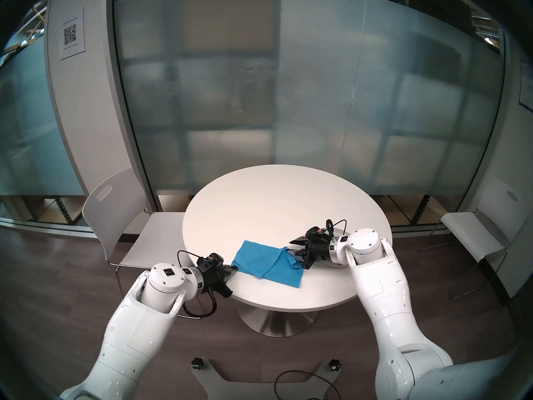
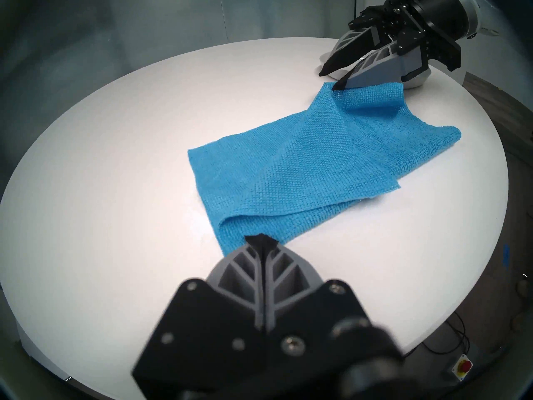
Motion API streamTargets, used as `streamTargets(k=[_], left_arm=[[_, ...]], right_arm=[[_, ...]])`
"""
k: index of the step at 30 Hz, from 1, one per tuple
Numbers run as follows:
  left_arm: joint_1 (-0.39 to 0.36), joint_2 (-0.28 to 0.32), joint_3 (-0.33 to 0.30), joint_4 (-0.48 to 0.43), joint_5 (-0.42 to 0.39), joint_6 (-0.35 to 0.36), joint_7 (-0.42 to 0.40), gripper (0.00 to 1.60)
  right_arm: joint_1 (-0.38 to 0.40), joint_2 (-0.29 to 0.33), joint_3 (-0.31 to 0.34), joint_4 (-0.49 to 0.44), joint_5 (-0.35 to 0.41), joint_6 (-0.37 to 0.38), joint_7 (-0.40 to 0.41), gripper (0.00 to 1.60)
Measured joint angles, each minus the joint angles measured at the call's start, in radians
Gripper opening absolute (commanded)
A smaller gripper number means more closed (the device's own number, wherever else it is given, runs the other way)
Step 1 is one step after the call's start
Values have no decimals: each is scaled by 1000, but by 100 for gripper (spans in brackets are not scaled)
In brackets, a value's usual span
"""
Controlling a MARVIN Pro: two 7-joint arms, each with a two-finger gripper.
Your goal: Fold the napkin in half twice and place it beside the plate
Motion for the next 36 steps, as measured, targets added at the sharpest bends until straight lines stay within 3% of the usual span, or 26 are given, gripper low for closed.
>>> streamTargets(k=[5,6,12,27,36], left_arm=[[-7,5,4,4,4,2,-8,0],[-7,6,4,4,4,3,-10,0],[-8,8,4,5,4,2,-13,0],[-5,11,1,5,1,-2,-19,0],[-6,21,6,6,7,-8,-28,0]], right_arm=[[17,8,11,31,-4,-5,-12,128],[22,11,13,39,-5,-7,-14,139],[39,22,25,54,-7,-13,-24,145],[70,27,43,52,-5,-16,-31,147],[70,14,43,28,2,1,9,147]])
